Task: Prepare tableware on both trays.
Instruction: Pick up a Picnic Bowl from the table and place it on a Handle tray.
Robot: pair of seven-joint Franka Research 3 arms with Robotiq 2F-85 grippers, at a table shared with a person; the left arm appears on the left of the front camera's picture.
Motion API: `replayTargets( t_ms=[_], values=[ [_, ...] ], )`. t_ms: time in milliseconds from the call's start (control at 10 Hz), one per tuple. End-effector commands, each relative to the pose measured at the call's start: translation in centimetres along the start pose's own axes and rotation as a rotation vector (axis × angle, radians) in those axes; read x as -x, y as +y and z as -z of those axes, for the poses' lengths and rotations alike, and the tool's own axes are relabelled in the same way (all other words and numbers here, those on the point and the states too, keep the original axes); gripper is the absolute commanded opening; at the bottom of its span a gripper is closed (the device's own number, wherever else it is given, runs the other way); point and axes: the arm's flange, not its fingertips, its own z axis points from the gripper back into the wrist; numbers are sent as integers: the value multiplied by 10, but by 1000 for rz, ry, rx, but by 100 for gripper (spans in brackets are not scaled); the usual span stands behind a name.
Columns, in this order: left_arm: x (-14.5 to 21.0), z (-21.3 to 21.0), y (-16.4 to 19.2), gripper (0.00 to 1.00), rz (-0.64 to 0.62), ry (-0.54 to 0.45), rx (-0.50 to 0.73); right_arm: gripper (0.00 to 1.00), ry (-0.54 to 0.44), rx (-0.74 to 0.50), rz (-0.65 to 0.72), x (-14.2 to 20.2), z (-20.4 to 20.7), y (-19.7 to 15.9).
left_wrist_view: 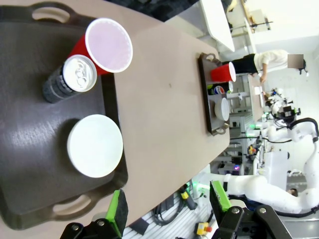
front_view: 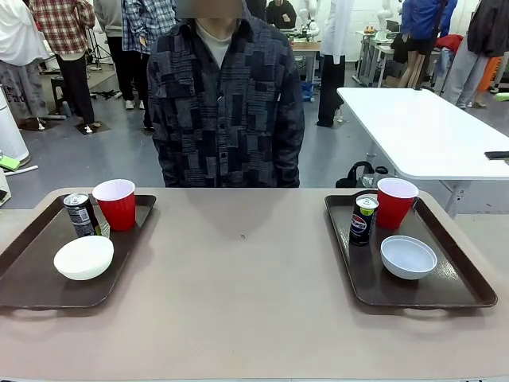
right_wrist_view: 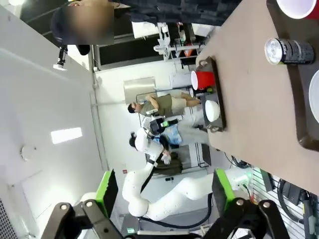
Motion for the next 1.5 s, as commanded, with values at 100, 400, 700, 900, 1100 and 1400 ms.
replayTargets(
  t_ms=[100, 400, 700, 900, 1100, 1400],
  values=[
    [-2, -1, -1, 87, 10, -2, 20, 100, 145, 146, -122, 13, 4, -22],
    [-2, -1, -1, 87, 10, -2, 20, 100, 195, 236, -143, 19, -2, -30],
    [-2, -1, -1, 87, 10, -2, 20, 100, 161, 283, -136, 23, -3, -33],
    [-2, -1, -1, 87, 10, -2, 20, 100, 191, 245, -127, 23, 1, -34],
    [-2, -1, -1, 87, 10, -2, 20, 100, 191, 245, -127, 23, 1, -34],
    [-2, -1, -1, 87, 10, -2, 20, 100, 191, 245, -127, 23, 1, -34]
  ],
)
